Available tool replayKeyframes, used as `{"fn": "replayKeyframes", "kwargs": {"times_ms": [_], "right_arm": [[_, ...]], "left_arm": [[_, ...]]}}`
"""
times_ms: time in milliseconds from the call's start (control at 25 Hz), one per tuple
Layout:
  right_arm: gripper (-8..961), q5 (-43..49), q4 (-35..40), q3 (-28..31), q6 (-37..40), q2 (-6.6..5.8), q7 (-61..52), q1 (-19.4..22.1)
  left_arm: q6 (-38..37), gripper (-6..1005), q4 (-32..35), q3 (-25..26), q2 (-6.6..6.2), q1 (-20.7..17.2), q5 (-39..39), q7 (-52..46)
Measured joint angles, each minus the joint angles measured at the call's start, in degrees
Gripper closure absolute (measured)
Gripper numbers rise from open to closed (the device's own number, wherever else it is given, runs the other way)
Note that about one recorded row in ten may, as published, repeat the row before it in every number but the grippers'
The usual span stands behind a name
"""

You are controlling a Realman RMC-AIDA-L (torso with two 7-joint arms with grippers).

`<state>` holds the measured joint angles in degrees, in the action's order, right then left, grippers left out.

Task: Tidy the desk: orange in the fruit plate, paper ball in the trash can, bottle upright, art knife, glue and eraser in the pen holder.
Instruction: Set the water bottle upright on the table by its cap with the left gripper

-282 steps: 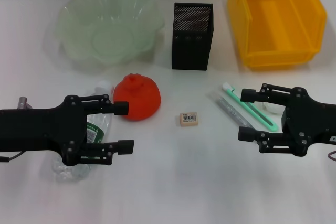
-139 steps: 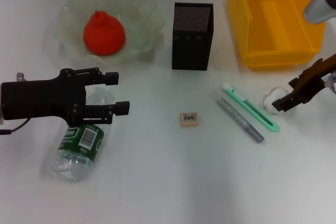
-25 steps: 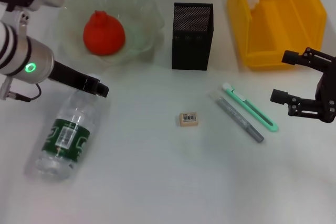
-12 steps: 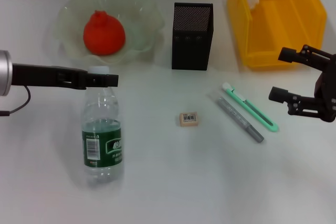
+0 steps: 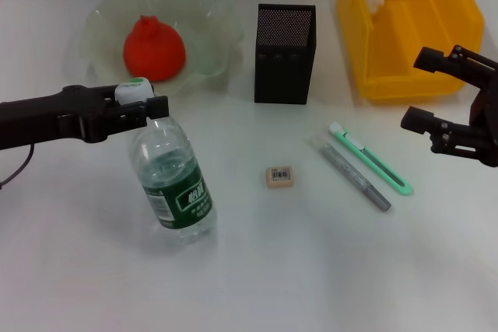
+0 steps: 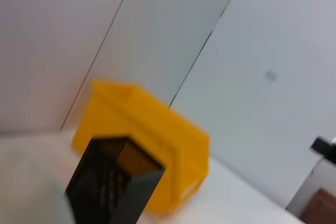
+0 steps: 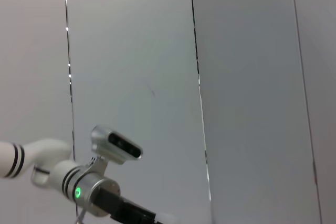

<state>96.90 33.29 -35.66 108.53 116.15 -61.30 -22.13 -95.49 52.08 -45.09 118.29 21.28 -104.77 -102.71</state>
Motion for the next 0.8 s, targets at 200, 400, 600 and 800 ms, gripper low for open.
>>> {"fn": "replayKeyframes", "kwargs": {"times_ms": [200, 400, 600, 800], "right_arm": [[114, -0.47, -0.15, -0.02, 0.95, 1.05, -0.28, 0.00], [114, -1.17, -1.61, -0.05, 1.16, 2.45, 0.03, -0.27], [115, -1.20, -5.86, -0.70, 1.01, 3.03, 2.45, -1.24], [115, -1.08, -9.09, -0.79, 1.10, 3.03, 4.01, -1.77]], "left_arm": [[-2.20, 556, -7.20, 1.41, -0.12, -2.35, 8.35, 14.66], [-4.88, 556, -21.76, 6.18, -0.06, -2.81, 14.59, 37.12], [-4.05, 556, -30.91, 9.11, 0.26, -2.14, 16.31, 52.13], [-1.44, 556, -38.31, 12.19, 0.40, -0.19, 18.77, 62.19]]}}
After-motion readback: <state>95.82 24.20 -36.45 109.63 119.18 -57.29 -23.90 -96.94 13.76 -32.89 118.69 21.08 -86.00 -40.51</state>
